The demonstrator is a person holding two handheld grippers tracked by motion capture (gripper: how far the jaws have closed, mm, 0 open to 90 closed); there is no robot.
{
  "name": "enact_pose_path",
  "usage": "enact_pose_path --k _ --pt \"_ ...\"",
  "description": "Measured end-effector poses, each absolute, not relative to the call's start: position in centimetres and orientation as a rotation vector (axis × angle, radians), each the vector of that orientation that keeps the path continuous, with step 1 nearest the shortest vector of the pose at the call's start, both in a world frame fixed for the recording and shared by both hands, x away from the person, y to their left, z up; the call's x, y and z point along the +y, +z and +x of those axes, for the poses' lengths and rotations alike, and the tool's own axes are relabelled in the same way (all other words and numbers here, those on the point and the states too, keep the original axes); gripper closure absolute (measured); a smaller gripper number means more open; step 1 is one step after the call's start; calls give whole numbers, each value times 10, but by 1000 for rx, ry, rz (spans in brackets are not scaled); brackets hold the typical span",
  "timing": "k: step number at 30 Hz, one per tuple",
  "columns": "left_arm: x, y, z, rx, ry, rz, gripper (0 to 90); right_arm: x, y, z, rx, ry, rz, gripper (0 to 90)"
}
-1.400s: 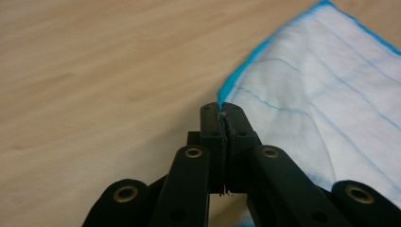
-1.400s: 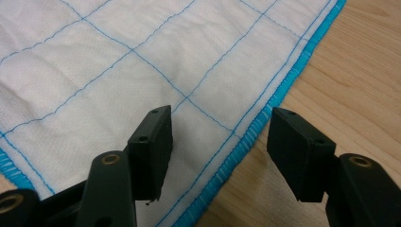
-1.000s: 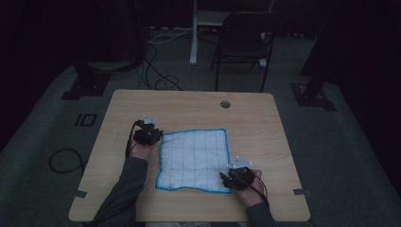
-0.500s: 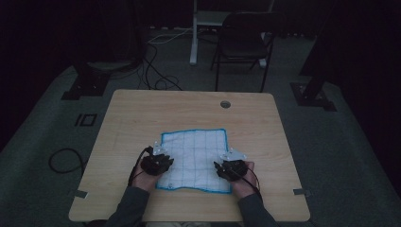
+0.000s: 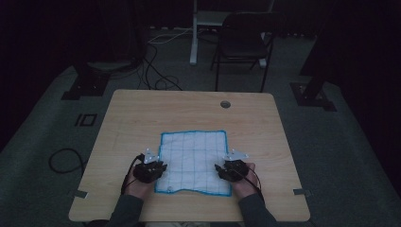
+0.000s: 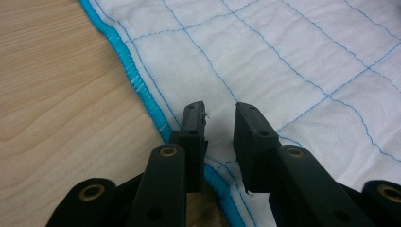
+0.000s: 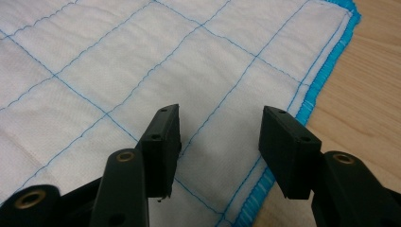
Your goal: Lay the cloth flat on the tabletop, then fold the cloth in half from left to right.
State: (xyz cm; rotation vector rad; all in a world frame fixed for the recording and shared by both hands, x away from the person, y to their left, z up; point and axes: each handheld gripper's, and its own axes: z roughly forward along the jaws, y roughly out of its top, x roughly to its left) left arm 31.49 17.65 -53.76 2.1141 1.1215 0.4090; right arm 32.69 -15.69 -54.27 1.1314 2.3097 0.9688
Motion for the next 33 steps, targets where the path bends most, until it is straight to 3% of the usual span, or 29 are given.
enact_pose_path --k 12,18,24,33 --pt "180 -538 304 1153 375 2079 743 -157 -543 323 2315 972 1117 484" --pt "187 -537 304 1219 406 2040 617 -157 -543 323 2317 977 1118 482" --pt "193 -538 311 1292 401 1997 577 -157 -543 323 2314 980 1118 481" --pt "180 -538 316 1266 421 2033 511 -156 -543 322 2308 969 1116 482"
